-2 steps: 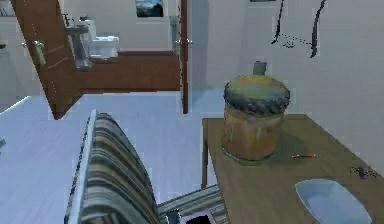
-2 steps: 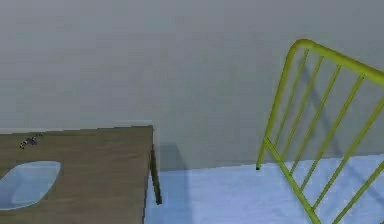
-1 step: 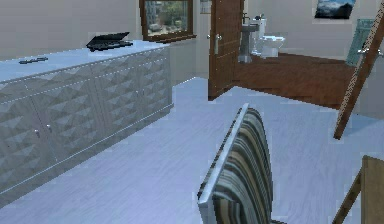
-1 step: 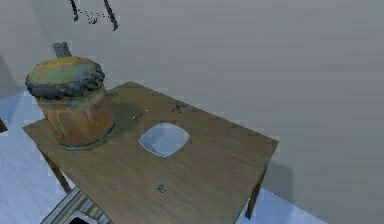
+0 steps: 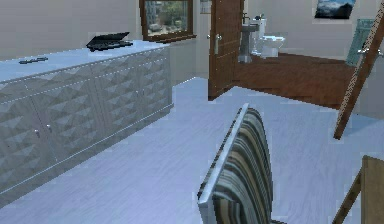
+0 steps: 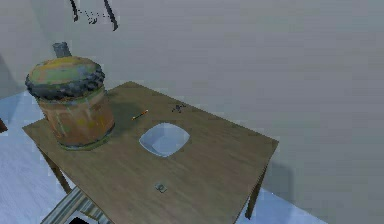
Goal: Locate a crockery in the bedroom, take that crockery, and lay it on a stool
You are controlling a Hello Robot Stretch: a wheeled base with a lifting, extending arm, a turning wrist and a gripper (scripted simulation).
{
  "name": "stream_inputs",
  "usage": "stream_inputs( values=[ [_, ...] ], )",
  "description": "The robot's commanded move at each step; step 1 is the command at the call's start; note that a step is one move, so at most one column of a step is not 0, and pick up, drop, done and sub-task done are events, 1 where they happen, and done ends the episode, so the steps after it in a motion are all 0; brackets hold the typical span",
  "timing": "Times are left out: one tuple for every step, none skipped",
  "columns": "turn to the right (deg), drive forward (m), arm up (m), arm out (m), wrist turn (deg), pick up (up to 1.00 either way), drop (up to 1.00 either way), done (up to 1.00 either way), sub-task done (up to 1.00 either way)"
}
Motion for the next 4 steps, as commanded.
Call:
stream_inputs(
  values=[
    [0.0,0.0,0.38,0.0,0.0,0.0,0.0,0.0,0.0],
    [0.0,0.0,0.0,0.32,0.0,0.0,0.0,0.0,0.0],
    [0.0,0.0,0.0,0.0,45.0,0.0,0.0,0.0,0.0],
    [0.0,0.0,0.0,0.0,45.0,0.0,0.0,0.0,0.0]
  ],
)
